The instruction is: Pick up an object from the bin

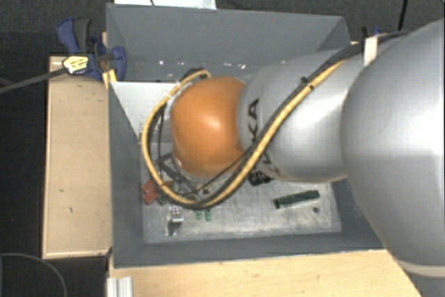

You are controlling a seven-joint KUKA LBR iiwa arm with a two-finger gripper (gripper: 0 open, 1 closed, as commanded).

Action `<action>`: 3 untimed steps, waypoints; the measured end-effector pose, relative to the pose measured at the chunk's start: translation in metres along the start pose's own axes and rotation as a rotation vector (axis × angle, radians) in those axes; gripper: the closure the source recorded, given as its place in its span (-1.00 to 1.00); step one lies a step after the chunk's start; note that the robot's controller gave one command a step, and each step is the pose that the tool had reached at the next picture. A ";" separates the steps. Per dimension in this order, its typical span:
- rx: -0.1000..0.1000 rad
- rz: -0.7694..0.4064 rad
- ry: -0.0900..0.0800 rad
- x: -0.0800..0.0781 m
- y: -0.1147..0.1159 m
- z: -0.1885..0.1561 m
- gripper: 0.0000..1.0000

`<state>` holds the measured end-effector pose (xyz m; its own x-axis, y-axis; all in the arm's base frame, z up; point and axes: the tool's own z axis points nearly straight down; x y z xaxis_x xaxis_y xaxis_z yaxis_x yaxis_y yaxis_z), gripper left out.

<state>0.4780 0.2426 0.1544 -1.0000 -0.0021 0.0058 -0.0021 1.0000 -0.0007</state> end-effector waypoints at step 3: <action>0.000 0.079 -0.026 -0.058 -0.008 0.077 1.00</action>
Offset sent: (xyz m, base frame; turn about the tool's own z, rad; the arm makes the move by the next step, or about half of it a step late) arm 0.0898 -0.0322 -0.0844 0.0559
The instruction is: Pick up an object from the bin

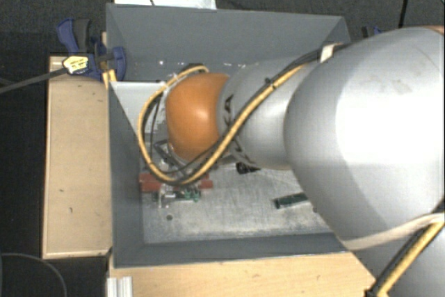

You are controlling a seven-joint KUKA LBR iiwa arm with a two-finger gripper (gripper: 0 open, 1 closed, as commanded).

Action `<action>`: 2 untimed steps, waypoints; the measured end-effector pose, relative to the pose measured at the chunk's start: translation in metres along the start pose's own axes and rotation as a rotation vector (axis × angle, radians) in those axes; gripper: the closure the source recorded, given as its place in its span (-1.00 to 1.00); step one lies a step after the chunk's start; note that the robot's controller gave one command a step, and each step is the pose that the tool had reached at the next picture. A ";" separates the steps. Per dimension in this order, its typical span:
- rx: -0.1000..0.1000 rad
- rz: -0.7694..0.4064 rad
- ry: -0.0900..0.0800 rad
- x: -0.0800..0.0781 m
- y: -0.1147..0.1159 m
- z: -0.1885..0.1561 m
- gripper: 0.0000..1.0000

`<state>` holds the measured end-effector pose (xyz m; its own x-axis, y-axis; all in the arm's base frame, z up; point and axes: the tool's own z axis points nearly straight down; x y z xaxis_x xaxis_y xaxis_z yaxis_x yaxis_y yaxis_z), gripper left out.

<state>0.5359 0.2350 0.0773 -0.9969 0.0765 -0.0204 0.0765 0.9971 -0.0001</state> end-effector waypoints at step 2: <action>0.002 0.003 0.023 0.005 -0.003 -0.030 1.00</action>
Offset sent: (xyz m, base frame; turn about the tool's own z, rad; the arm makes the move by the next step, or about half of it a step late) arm -0.0045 -0.0034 0.0542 0.0032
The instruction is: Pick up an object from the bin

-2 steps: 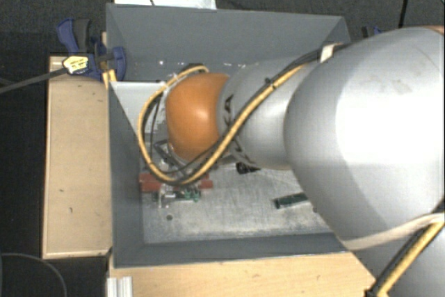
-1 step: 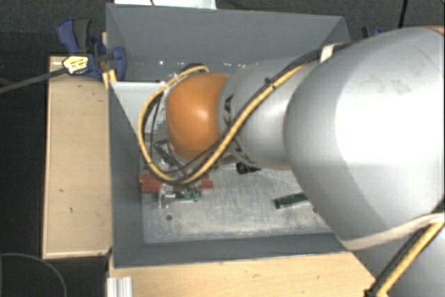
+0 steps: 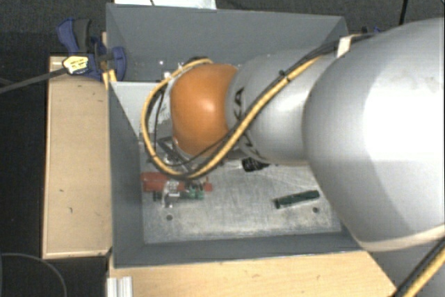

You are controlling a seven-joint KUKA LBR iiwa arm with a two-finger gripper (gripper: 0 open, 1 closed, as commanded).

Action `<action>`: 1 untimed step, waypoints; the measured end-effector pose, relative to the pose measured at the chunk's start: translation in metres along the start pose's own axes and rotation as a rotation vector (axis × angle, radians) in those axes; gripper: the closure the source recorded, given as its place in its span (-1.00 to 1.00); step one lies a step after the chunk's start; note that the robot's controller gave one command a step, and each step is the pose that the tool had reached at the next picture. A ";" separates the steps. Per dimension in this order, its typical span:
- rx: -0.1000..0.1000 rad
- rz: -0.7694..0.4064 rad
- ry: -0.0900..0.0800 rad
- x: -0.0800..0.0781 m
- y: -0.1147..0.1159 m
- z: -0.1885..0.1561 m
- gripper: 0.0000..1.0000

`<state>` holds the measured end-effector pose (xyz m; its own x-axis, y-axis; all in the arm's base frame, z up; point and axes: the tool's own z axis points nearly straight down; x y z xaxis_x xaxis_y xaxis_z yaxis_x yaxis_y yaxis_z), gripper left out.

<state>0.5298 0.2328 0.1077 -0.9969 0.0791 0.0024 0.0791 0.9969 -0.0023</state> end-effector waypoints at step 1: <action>-0.003 0.000 -0.004 -0.009 0.000 -0.041 1.00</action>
Offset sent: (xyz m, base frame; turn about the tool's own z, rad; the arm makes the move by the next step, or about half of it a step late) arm -0.0003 -0.0062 0.1278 -0.0147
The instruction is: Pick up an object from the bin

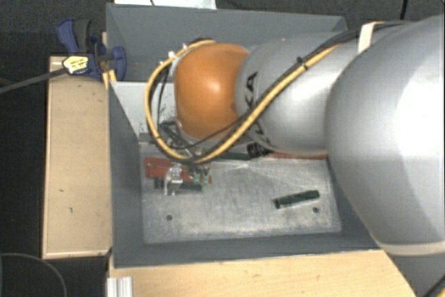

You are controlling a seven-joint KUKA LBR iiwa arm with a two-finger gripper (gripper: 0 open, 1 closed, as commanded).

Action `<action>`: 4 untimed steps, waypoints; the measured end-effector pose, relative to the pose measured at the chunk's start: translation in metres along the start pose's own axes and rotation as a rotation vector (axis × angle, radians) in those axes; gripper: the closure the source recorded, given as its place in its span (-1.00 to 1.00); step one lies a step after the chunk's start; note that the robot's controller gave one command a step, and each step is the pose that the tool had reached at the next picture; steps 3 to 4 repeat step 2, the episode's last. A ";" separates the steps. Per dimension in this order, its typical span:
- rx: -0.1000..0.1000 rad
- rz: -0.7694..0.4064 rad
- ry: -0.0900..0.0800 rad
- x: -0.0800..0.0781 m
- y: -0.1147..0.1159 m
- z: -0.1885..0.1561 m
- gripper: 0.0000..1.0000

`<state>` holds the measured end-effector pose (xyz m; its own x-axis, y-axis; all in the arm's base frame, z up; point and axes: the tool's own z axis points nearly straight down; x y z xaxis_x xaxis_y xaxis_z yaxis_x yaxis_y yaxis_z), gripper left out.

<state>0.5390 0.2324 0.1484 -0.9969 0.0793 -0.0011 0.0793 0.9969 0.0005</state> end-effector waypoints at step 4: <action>-0.002 -0.004 -0.004 0.002 -0.004 -0.083 1.00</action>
Offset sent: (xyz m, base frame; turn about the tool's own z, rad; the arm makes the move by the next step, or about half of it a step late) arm -0.0002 -0.0077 0.0563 -0.0087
